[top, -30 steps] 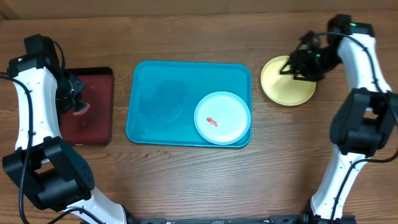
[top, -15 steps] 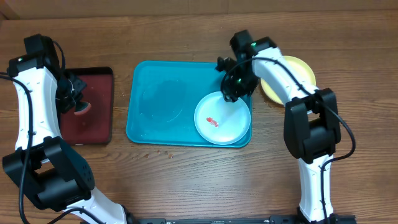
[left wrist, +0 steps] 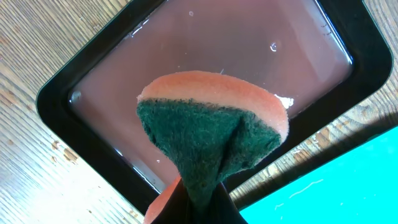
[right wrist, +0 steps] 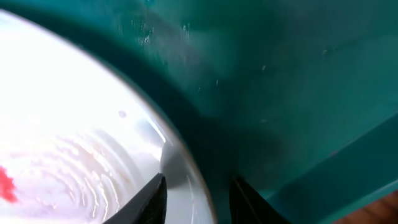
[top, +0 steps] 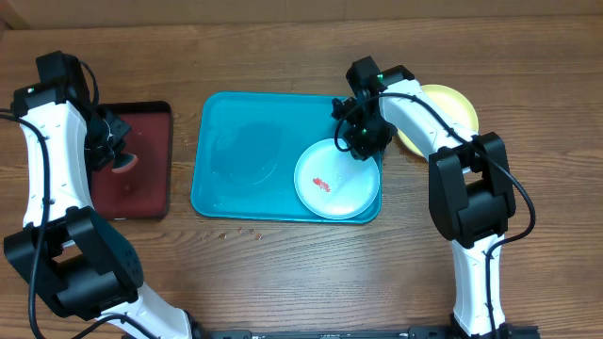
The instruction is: Clean dirty plates on tray and stack at the side
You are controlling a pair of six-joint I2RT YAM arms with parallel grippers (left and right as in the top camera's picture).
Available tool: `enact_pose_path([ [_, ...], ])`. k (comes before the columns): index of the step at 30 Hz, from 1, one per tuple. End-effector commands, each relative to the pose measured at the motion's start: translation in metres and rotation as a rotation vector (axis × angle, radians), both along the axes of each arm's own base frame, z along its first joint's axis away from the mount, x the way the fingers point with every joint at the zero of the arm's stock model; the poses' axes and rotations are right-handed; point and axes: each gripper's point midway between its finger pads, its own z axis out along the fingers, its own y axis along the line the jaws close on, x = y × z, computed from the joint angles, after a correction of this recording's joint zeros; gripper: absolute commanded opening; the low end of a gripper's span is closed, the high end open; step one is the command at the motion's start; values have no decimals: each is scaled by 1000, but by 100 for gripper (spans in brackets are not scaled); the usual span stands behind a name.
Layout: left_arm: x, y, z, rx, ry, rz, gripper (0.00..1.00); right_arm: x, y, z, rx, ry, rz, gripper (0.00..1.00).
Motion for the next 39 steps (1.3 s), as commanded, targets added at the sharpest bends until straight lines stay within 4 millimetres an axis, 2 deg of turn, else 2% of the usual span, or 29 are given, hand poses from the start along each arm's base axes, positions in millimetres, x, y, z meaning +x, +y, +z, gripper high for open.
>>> enact_pose_path([
  [1,4,-6,-4,-10,3,-13,4,-2,-2,14,-4,-8,-69,34],
  [3,4,-6,-5,-10,3,-13,4,-2,-2,13,-6,-5,-89,33],
  [6,4,-6,-5,-11,3,-13,4,-3,-3,13,-8,-2,-113,20],
  [9,4,-6,-5,-13,3,-14,4,-5,-3,13,-12,8,-134,17],
  [11,5,-10,-5,-33,-4,-33,4,-7,-1,14,-1,21,-134,7],
  [13,7,-14,-5,-52,-11,-51,4,-8,3,14,21,30,-137,4],
  [16,10,-20,-5,-83,-27,-77,4,-4,14,16,81,32,-207,4],
  [20,20,-36,-3,-138,-68,-167,4,7,42,22,221,34,-296,4],
  [24,24,-43,-3,-138,-75,-208,4,19,58,25,261,9,-417,4],
  [30,26,-36,-4,-104,-71,-203,4,16,85,27,283,-11,-414,4],
  [33,24,-29,-9,-68,-45,-189,4,15,89,22,229,-50,-449,4],
  [36,24,-23,-19,-49,-14,-182,4,19,88,15,169,-107,-535,4],
  [39,28,-21,-36,-57,9,-180,4,12,99,6,174,-110,-549,4],
])
